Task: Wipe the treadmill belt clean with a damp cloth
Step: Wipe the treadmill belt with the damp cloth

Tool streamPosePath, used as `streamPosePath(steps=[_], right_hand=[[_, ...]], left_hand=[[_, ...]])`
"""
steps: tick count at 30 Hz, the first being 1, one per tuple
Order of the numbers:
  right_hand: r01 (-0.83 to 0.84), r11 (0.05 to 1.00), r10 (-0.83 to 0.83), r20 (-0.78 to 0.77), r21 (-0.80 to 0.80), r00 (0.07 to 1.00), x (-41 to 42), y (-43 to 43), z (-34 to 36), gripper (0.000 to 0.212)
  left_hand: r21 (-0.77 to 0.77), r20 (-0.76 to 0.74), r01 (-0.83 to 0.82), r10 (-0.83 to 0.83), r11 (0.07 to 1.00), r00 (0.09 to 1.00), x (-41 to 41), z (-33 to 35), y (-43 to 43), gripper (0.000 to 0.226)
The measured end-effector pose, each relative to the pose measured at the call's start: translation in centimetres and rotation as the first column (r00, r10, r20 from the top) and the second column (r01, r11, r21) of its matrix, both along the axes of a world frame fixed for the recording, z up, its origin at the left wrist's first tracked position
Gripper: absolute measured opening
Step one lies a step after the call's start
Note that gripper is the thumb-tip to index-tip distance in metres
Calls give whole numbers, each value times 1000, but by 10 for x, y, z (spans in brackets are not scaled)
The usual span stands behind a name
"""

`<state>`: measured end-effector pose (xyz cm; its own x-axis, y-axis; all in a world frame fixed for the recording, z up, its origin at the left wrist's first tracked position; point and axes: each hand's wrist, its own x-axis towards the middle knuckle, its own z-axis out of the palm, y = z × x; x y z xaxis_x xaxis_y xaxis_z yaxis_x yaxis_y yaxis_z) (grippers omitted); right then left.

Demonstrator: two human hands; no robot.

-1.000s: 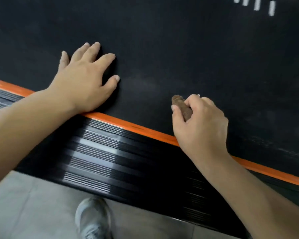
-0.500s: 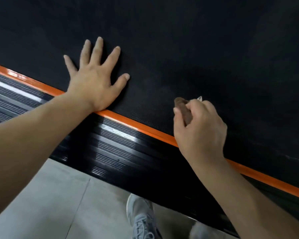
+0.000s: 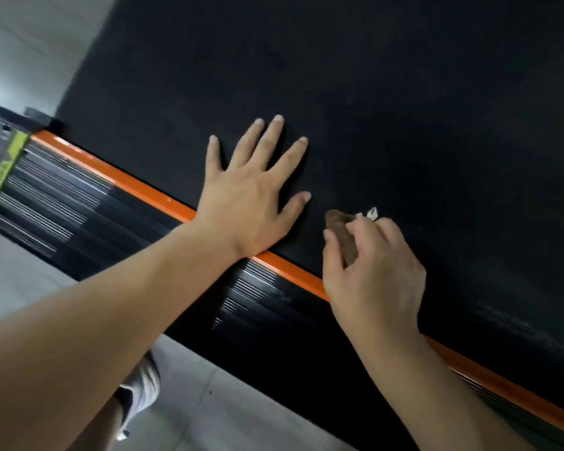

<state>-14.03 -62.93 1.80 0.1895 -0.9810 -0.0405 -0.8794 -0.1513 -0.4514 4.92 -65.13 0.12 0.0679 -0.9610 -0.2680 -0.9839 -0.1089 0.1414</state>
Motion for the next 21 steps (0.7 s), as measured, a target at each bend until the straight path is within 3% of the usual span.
streamPosePath(steps=[3, 6, 14, 18, 21], right_hand=[[50, 999, -50, -4, 9, 999, 37, -2, 0, 19], [116, 993, -115, 25, -10, 993, 77, -3, -1, 20], [286, 958, -285, 20, -29, 958, 205, -12, -4, 23], [278, 960, -277, 32, -37, 960, 248, -16, -8, 21], [213, 976, -210, 50, -44, 976, 287, -22, -11, 20]], left_hand=[[21, 39, -57, 56, 998, 998, 75, -1, -18, 81], [48, 32, -12, 11, 999, 999, 148, -2, -41, 84], [-65, -75, 170, -175, 983, 982, 222, -8, -47, 77], [-43, -87, 128, -131, 991, 988, 259, -8, -44, 78], [-2, -181, 66, -65, 998, 981, 277, -4, -44, 81]])
